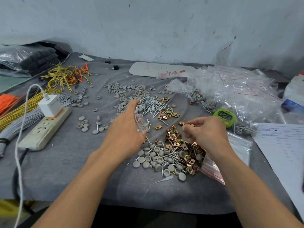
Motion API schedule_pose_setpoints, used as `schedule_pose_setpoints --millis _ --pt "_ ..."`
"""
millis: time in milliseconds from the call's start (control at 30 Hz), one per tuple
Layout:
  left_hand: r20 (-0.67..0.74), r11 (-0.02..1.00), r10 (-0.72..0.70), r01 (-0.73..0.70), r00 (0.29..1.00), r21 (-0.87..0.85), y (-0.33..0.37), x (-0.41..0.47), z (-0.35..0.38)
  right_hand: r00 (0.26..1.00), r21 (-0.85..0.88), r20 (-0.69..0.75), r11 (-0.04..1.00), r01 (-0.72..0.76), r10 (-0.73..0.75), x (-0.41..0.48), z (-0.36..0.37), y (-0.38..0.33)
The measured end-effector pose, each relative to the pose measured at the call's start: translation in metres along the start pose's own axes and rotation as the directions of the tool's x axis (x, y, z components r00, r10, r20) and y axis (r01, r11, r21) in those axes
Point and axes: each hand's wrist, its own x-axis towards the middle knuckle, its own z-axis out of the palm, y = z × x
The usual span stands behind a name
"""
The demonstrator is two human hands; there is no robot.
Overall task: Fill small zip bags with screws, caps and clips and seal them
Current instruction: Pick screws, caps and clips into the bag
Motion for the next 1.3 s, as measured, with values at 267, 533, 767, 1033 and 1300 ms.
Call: schedule_pose_setpoints --millis 267,533,767,1033,1300 --pt "0.005 1.000 -0.005 0.005 1.000 0.019 -0.0008 0.0001 -0.0005 1.000 0.010 -0.009 1.000 -0.012 0.012 0.0022 -0.0028 0.0008" --pt "-0.003 1.000 0.011 -0.011 1.000 0.025 0.0007 -0.0016 -0.0002 0.988 0.025 -0.116 0.994 -0.102 0.105 0.0088 -0.0031 0.0027" --pt "0.014 1.000 -0.003 0.003 1.000 0.023 -0.0006 -0.0015 0.0005 0.987 0.045 -0.065 0.988 -0.144 0.147 0.0103 -0.0042 0.0033" --pt "0.013 0.999 -0.004 0.004 1.000 0.035 0.0014 -0.0017 0.0004 0.999 -0.073 -0.040 0.997 0.016 -0.019 0.0057 -0.0064 0.0005" --pt "0.026 0.999 -0.021 0.021 0.999 0.033 0.0032 -0.0024 -0.0010 0.997 -0.118 -0.048 0.991 0.060 -0.066 0.0030 -0.0091 -0.0026"
